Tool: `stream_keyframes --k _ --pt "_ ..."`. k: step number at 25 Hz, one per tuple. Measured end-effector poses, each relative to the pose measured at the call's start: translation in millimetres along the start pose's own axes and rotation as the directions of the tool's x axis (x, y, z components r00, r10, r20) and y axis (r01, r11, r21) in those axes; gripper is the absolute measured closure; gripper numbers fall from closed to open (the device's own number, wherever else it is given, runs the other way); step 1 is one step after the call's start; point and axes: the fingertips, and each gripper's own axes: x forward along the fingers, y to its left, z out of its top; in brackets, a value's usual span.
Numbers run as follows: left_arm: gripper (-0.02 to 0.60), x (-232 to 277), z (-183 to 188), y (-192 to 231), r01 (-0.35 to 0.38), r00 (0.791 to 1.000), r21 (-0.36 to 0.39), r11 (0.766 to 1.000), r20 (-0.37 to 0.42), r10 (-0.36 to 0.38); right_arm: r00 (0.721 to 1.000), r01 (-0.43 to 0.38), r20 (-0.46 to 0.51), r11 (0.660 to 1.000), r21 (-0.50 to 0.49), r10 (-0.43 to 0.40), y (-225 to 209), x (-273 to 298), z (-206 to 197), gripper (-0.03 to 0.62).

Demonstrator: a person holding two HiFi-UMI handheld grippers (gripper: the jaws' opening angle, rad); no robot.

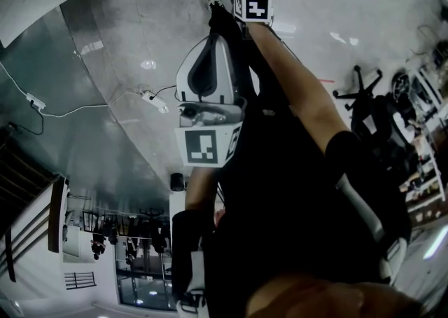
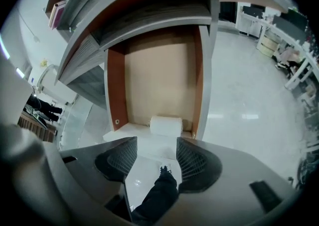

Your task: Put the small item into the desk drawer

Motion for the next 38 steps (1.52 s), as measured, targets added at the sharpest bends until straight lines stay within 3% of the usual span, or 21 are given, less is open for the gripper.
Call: stream_keyframes --k 6,10,15,20,25,32,38 --pt "0.583 -13 11 -13 0.003 0.999 0.073 0.997 0.038 -0.006 0.999 -0.024 0.034 0.999 -0.041 0.026 2 -29 1 0.462" --pt "0.583 -25 17 -25 0.004 0.998 0.071 0.997 0.061 -0.008 0.997 -0.034 0.066 0.996 -0.087 0.040 5 -58 2 0.514" --pt "0.583 -49 22 -46 0.007 0.996 0.118 0.993 0.084 -0.017 0.990 -0.050 0.125 0.995 -0.088 0.061 3 -99 9 0.562" --pt "0.583 -73 30 -71 0.008 0.992 0.107 0.994 0.124 -0.021 0.974 -0.089 0.202 0.993 -0.077 0.103 2 -150 21 0.583" --pt "0.583 -96 22 -88 0.000 0.993 0.169 0.986 0.120 -0.020 0.951 -0.126 0.270 0.985 -0.118 0.154 0 -205 28 0.592" --pt "0.583 -128 34 -121 -0.029 0.981 0.192 0.981 0.196 -0.009 0.893 -0.196 0.367 0.959 -0.203 0.261 2 -280 23 0.592" --pt "0.583 -157 30 -157 -0.049 0.971 0.223 0.974 0.238 -0.006 0.812 -0.251 0.460 0.926 -0.281 0.360 0 -353 2 0.592"
